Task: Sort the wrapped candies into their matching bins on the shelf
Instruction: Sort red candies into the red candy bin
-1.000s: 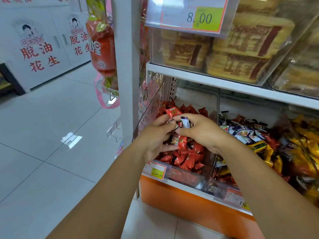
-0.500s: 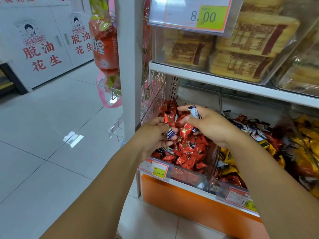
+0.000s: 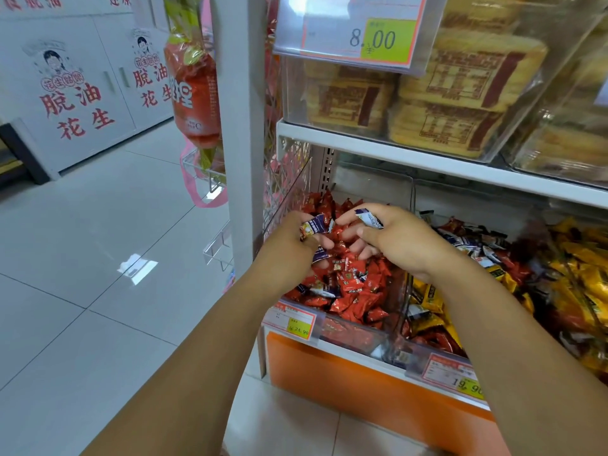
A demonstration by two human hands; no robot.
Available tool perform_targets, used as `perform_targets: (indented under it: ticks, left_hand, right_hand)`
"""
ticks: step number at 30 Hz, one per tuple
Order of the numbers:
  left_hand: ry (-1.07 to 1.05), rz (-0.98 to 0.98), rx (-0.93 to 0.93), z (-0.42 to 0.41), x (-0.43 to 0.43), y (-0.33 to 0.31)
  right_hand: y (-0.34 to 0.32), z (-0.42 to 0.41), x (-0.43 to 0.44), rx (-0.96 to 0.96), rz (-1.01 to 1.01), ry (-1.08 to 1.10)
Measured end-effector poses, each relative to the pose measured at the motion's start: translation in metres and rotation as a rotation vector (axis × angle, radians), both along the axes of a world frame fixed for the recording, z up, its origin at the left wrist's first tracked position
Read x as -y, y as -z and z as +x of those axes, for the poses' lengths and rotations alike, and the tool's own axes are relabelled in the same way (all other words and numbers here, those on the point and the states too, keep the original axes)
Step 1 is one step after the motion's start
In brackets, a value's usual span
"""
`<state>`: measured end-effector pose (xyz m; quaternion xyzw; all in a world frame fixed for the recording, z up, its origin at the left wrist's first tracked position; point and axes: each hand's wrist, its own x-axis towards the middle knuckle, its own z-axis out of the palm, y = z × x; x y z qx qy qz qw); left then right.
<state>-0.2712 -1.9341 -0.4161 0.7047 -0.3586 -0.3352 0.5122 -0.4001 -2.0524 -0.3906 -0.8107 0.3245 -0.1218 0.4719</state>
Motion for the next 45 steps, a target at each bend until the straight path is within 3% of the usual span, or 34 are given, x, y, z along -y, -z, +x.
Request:
perform_targets:
  ticks: [5,10,18,22,27,30,35,38,45]
  left_hand:
    - [-0.006,-0.029,-0.103,-0.008,0.000,-0.009]
    - [0.193,-0.068,-0.118,-0.038,0.011,-0.027]
    - [0.311,-0.090,0.488,-0.118,0.080,-0.053]
    - [0.409,0.047,0.753,-0.116,0.094,-0.066]
    - [0.296,0.058,0.673,-0.062,0.036,-0.053]
    - [0.259,0.198,0.690,-0.032,-0.001,-0.032]
    - [0.304,0.283,0.702,-0.008,-0.017,-0.009]
    - [0.384,0.312,0.739,0.000,-0.012,0.010]
    - [0.462,0.334,0.793,0.005,0.002,0.024]
  right_hand:
    - [-0.010,-0.017,-0.002,0.032,-0.014,0.044]
    - [-0.021,-0.062,0.007,0.006,-0.083,0.190]
    - [-0.016,-0.139,0.043,-0.126,-0.255,0.522]
    - [-0.017,-0.155,0.049,-0.238,-0.304,0.402]
    - [-0.033,-0.154,0.044,-0.174,-0.311,0.353]
    - [-0.040,-0.133,0.020,-0.108,-0.300,0.230]
    - [-0.036,-0.077,-0.020,-0.167,-0.351,-0.020]
    - [-0.023,-0.041,-0.026,-0.292,-0.439,-0.141]
    - [0.006,0.012,-0.014,-0.791,-0.630,-0.379]
